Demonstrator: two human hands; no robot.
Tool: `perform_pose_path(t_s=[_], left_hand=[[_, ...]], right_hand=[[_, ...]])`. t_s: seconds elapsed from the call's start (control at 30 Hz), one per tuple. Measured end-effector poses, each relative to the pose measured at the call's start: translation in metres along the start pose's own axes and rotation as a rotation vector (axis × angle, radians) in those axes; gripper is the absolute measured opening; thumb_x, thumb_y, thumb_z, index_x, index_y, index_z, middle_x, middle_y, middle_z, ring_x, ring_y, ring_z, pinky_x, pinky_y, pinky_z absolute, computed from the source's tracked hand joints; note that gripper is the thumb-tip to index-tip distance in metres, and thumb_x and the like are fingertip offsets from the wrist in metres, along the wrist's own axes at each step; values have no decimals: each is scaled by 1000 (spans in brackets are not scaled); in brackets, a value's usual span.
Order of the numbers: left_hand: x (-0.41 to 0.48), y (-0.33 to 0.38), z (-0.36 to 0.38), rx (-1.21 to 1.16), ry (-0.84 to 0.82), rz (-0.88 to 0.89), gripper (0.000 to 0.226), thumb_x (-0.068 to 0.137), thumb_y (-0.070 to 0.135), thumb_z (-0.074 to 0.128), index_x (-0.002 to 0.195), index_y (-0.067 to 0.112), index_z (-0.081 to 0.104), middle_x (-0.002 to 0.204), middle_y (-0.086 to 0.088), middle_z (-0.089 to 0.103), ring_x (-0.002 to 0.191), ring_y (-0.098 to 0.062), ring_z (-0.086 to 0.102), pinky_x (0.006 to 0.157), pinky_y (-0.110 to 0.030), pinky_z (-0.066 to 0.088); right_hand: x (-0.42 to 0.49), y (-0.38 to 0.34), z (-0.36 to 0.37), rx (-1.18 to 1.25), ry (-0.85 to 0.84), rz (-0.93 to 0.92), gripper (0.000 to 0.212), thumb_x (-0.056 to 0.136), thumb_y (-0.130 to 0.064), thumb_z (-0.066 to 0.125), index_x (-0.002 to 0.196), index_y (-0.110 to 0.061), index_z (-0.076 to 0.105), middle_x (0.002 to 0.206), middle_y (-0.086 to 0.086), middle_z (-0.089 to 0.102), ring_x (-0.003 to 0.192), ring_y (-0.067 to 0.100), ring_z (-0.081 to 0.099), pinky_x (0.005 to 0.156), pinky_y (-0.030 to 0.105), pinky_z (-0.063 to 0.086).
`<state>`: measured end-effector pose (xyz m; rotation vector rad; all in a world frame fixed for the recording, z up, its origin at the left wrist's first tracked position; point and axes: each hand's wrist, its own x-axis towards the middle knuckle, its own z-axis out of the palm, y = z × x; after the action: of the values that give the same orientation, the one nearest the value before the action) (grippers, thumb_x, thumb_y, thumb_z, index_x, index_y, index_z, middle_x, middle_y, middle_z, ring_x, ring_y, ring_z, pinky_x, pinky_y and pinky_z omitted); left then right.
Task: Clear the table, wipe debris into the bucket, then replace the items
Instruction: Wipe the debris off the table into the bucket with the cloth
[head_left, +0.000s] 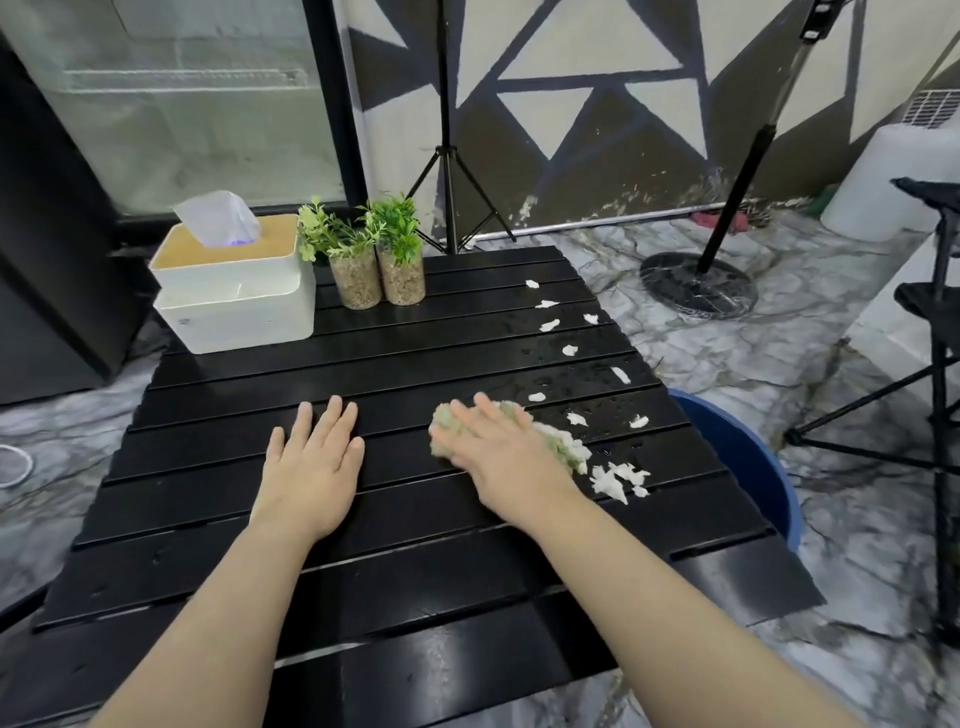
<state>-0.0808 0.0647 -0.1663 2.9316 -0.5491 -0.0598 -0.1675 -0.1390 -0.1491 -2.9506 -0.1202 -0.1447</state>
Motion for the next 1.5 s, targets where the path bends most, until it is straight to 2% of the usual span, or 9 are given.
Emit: perform_pose_path(t_s=[0.2,0.3,0.4,0.57,0.73,0.87,1.07,1.2,1.5], left_hand=[[-1,2,-1,-1,-4,0,52,96,38,11,145,28,1,157,10,-2,144,-19,-9,116,-42,-1],[0,2,0,-6,3,2,52,95,39,12,146,28,2,157,10,-2,144,-19,-9,116,-42,-1],[1,2,1,-8,10,6,52,95,39,12,146,28,3,157,10,-1,144,-19,-8,116,-42,0],[1,1,0,-17,5,4,52,95,39,11,146,29,2,157,10,-2,144,-18,-9,116,-41,-1],[0,1,-2,-36,-8,-1,52,95,40,11,145,30,2,156,12,-2,144,-16,-11,116,-40,-3],[3,4,-8,-90,-35,-39,50,96,37,16,145,31,9,157,12,2,144,-15,-9,117,-42,-3],[11,58,-16,-346,-2,-126,47,95,35,23,142,28,24,154,7,20,144,-16,-1,114,-51,-4],[17,98,-9,-417,38,-41,47,95,36,26,141,28,26,154,8,20,144,-15,-2,114,-49,-8],[22,98,13,-138,3,-11,51,94,42,16,144,31,16,157,10,6,144,-15,-7,114,-49,-5]], right_hand=[[-11,-20,-19,255,101,-8,47,95,-7,44,139,-22,38,151,3,33,139,21,28,112,20,9],[-53,-46,-5,77,117,-122,41,89,-29,52,130,-29,50,141,3,49,131,29,42,107,54,33],[-44,-31,0,64,-90,-78,43,96,-45,33,138,-47,25,156,-7,19,144,23,4,111,58,-1],[22,-3,6,-15,-84,64,42,101,-34,26,141,-44,20,157,-7,12,144,22,-4,112,55,-4],[41,-1,-14,135,13,164,51,99,-9,35,144,-30,23,157,-4,13,144,20,8,116,40,10],[-35,-13,-49,283,74,-55,57,93,0,42,141,-29,33,154,-6,24,142,16,20,112,27,27],[-177,25,-62,-174,-55,-283,46,96,-18,25,127,-43,48,140,-12,48,129,16,45,98,42,47],[-200,56,-54,-198,-138,-178,39,95,-50,28,134,-51,35,144,-12,42,133,13,38,100,46,43],[-132,94,-42,99,-52,-20,40,94,-32,47,132,-44,42,147,-11,38,142,22,10,111,61,-4]])
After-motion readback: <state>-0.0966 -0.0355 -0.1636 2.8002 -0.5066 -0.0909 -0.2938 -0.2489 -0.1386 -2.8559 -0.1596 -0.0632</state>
